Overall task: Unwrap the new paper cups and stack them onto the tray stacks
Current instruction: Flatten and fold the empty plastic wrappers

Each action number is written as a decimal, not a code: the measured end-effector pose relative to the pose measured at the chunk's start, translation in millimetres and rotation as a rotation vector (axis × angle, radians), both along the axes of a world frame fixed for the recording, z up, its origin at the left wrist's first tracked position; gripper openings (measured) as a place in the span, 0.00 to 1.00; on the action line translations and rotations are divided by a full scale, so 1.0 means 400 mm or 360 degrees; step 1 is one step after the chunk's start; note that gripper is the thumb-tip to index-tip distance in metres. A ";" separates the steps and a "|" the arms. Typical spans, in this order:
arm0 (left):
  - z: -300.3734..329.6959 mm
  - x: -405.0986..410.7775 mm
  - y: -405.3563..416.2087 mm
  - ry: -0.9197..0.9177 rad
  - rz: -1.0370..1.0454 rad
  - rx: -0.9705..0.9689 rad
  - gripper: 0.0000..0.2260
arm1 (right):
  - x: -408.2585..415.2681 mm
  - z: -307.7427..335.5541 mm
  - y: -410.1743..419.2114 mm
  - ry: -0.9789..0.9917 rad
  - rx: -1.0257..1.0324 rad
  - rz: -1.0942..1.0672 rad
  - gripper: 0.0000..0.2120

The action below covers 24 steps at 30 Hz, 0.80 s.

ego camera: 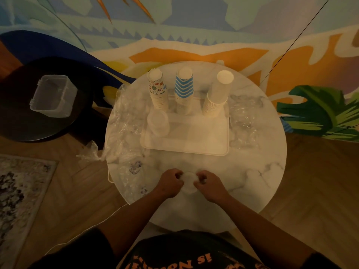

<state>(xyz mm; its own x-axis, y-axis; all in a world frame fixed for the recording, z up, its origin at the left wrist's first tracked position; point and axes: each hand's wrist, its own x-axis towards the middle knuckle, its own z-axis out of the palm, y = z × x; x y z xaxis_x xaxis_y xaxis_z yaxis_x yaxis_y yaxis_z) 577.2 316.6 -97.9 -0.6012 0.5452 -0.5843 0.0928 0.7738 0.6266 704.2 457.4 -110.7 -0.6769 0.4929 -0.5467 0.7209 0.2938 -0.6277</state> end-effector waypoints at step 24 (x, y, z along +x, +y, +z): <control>0.147 -0.112 0.009 0.0045 0.0357 0.0390 0.09 | -0.129 0.156 0.064 0.0359 -0.0178 -0.0230 0.09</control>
<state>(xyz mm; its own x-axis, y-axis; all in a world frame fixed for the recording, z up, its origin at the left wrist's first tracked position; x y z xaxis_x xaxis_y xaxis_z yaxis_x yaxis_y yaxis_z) 532.5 320.3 -38.9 -0.7363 0.5196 -0.4333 -0.0429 0.6033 0.7963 652.8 483.1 -48.4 -0.7148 0.5381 -0.4466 0.5887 0.1184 -0.7996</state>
